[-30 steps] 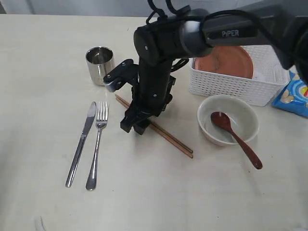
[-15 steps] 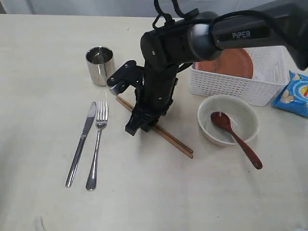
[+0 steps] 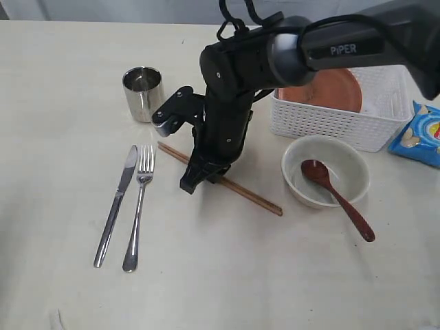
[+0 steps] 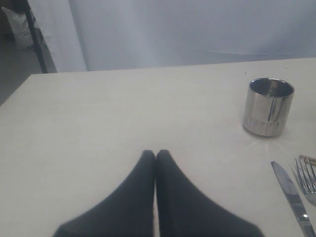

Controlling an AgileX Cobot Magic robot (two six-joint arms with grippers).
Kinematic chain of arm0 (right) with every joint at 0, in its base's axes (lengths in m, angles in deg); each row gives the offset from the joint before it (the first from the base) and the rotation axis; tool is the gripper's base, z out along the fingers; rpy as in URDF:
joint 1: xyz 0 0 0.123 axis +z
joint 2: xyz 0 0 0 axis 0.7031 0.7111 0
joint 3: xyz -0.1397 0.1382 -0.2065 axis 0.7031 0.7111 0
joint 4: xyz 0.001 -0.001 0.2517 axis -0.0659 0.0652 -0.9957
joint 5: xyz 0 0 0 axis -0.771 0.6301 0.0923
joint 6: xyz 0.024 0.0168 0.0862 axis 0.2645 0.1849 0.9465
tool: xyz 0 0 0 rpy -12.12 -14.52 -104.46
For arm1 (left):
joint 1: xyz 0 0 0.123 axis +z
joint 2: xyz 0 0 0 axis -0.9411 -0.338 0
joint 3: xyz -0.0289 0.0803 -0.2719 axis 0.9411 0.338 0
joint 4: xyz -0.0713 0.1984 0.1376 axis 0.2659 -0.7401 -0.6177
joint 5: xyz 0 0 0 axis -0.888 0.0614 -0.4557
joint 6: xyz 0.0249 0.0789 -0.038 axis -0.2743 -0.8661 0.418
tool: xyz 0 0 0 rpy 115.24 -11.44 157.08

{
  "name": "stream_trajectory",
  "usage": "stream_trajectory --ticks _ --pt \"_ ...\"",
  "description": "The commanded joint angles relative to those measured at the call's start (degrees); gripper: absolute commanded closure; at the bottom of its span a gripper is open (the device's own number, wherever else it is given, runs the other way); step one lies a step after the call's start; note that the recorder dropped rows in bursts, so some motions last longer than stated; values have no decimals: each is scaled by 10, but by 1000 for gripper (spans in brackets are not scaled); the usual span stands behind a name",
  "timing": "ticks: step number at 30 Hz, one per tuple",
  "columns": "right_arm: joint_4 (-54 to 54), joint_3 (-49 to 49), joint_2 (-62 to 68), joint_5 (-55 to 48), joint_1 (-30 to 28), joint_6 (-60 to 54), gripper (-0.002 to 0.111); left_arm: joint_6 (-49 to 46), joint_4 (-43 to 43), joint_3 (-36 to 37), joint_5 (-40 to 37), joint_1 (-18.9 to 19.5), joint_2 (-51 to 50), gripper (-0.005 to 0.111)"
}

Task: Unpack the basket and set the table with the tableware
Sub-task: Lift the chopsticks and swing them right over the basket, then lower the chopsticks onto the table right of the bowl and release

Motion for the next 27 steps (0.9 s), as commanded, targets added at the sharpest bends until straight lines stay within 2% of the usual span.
stream_trajectory --ticks 1,16,20,27 --pt "-5 5 -26 16 0 22 109 0 7 2 0 1 2 107" --pt "0 5 -85 8 -1 53 109 0 7 2 0 1 2 107" --pt "33 5 -118 -7 -2 82 109 0 7 2 0 1 2 107" --pt "47 5 -163 -72 -51 98 109 0 7 2 0 1 2 107"
